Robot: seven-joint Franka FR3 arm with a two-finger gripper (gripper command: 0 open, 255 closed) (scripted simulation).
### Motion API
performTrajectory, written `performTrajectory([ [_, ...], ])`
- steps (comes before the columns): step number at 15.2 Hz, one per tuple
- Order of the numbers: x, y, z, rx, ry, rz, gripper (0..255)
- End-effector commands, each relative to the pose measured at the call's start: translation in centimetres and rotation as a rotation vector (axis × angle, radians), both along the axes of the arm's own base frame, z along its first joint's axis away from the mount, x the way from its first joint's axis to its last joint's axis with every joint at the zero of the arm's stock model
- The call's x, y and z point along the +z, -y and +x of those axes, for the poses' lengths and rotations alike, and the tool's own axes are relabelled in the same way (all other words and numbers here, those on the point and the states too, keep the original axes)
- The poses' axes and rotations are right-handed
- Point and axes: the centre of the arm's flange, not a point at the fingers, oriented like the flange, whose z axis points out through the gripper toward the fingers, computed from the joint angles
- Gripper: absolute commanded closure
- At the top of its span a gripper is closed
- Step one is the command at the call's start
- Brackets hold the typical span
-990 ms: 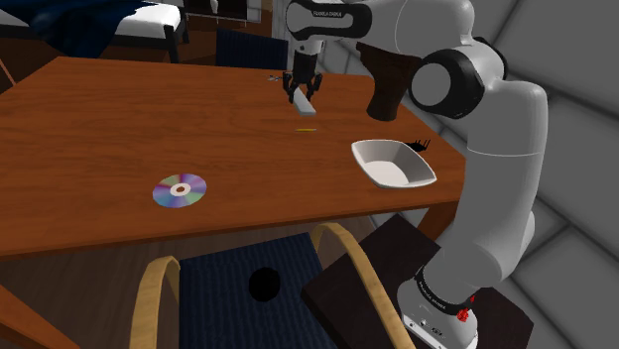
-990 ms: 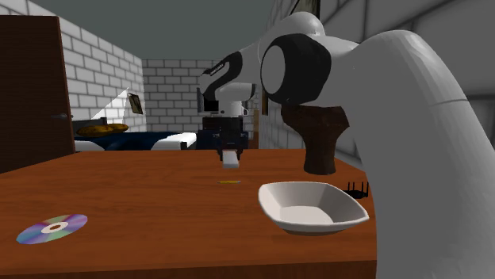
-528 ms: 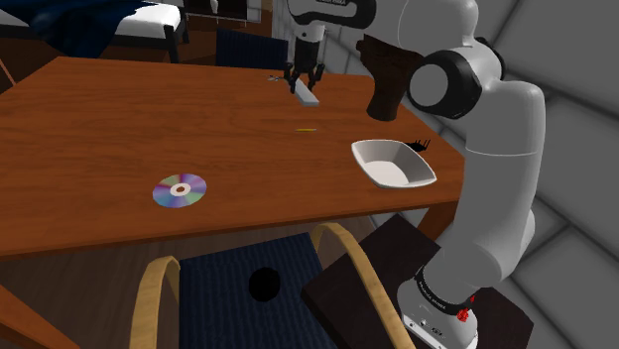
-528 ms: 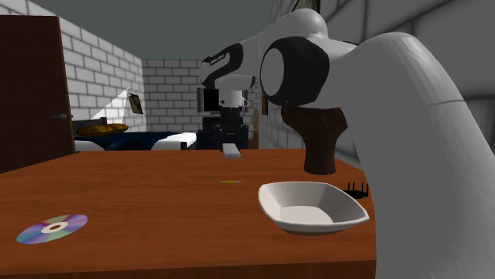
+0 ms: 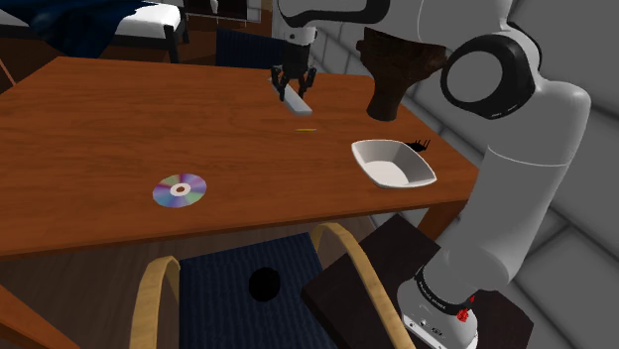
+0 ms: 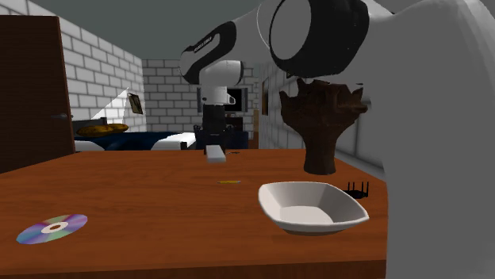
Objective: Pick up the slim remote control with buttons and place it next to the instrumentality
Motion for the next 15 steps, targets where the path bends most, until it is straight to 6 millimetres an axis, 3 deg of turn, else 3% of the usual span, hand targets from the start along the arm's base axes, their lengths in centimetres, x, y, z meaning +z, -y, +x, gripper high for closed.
performTrajectory([
  [1, -0.1, -2.2, -1.4, -0.001, 0.0, 0.0, 255],
  [15, 0.0, -18.2, -10.7, -0.001, 0.0, 0.0, 255],
])
